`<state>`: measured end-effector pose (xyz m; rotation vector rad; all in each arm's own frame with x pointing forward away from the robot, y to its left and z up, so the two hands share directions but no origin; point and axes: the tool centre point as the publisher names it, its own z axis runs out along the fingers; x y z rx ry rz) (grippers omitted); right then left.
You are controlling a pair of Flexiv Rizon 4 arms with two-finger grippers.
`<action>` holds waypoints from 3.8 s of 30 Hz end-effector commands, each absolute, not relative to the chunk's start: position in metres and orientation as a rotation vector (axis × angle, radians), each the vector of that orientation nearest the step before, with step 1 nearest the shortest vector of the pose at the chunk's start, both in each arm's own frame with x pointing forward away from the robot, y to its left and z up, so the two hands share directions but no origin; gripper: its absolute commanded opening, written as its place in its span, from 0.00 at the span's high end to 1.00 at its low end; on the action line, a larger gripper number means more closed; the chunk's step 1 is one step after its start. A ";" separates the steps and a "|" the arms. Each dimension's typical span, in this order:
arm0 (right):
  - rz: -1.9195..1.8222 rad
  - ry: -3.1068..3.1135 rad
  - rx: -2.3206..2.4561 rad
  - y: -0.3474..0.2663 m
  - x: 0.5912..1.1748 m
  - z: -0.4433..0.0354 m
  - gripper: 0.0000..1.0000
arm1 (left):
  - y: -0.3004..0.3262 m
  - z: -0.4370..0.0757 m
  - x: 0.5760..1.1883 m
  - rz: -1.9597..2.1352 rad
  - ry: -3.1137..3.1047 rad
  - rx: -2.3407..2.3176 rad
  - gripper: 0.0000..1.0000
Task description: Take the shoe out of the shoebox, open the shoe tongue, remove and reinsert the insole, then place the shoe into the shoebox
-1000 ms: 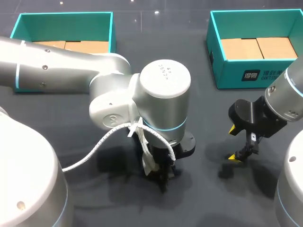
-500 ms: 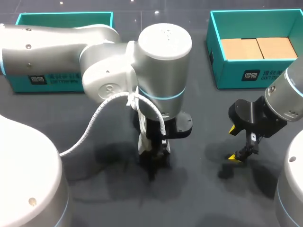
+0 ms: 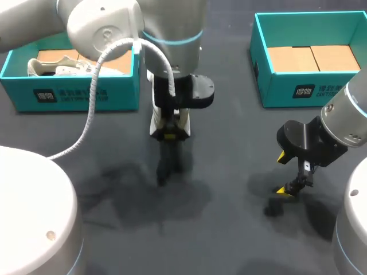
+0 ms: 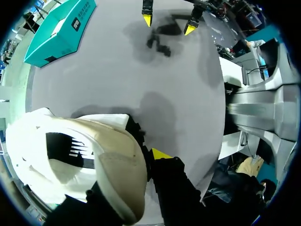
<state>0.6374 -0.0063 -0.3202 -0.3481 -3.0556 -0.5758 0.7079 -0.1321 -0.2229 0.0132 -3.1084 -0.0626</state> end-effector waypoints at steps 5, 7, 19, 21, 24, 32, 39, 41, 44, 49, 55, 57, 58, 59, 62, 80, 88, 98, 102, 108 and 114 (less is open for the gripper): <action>-0.577 -3.058 -0.348 -0.007 0.636 -0.320 0.00 | -0.096 -0.151 0.749 -0.014 -3.096 0.000 1.00; -0.577 -3.058 -0.348 -0.007 0.636 -0.320 0.00 | -0.089 -0.141 0.758 0.000 -3.082 -0.035 1.00; -0.577 -3.058 -0.348 -0.007 0.636 -0.320 0.00 | -0.019 -0.124 0.830 0.010 -3.038 -0.061 1.00; -0.577 -3.058 -0.348 -0.007 0.636 -0.320 0.00 | -0.004 -0.125 0.843 0.004 -3.034 -0.050 1.00; -0.577 -3.058 -0.348 -0.007 0.636 -0.320 0.00 | 0.020 -0.125 0.863 0.001 -3.024 -0.058 1.00; -0.577 -3.058 -0.348 -0.007 0.636 -0.320 0.00 | 0.085 -0.125 0.924 0.034 -3.012 0.040 1.00; -0.577 -3.058 -0.348 -0.007 0.636 -0.320 0.00 | 0.102 -0.124 0.938 0.027 -3.024 0.093 1.00; -0.577 -3.058 -0.348 -0.007 0.636 -0.320 0.00 | 0.102 -0.124 0.938 0.027 -3.024 0.093 1.00; -0.577 -3.058 -0.348 -0.007 0.636 -0.320 0.00 | 0.102 -0.124 0.938 0.027 -3.024 0.093 1.00; -0.577 -3.058 -0.348 -0.007 0.636 -0.320 0.00 | 0.102 -0.124 0.938 0.027 -3.024 0.093 1.00; -0.577 -3.058 -0.348 -0.007 0.636 -0.320 0.00 | 0.145 -0.123 0.987 0.039 -3.024 0.167 1.00; -0.577 -3.058 -0.348 -0.007 0.636 -0.320 0.00 | 0.162 -0.124 1.003 0.023 -3.039 0.198 1.00; -0.577 -3.058 -0.348 -0.007 0.636 -0.320 0.00 | 0.171 -0.124 1.011 0.032 -3.026 0.208 1.00; -0.577 -3.058 -0.348 -0.007 0.636 -0.320 0.00 | 0.178 -0.125 1.019 0.038 -3.015 0.191 1.00; -0.577 -3.058 -0.348 -0.007 0.636 -0.320 0.00 | 0.197 -0.128 1.038 0.036 -3.022 0.140 1.00; -0.577 -3.058 -0.348 -0.007 0.636 -0.320 0.00 | 0.245 -0.160 1.119 0.014 -3.046 -0.153 1.00; -0.577 -3.058 -0.348 -0.007 0.636 -0.320 0.00 | 0.263 -0.160 1.117 -0.042 -3.036 -0.748 1.00; -0.577 -3.058 -0.348 -0.007 0.636 -0.320 0.00 | 0.274 -0.157 1.115 -0.098 -2.993 -0.983 1.00; -0.577 -3.058 -0.348 -0.007 0.636 -0.320 0.00 | 0.274 -0.157 1.115 -0.098 -2.993 -0.983 1.00; -0.577 -3.058 -0.348 -0.007 0.636 -0.320 0.00 | 0.282 -0.168 1.127 -0.126 -2.885 -1.261 1.00; -0.577 -3.058 -0.348 -0.007 0.636 -0.320 0.00 | 0.298 -0.176 1.149 -0.153 -2.688 -1.616 1.00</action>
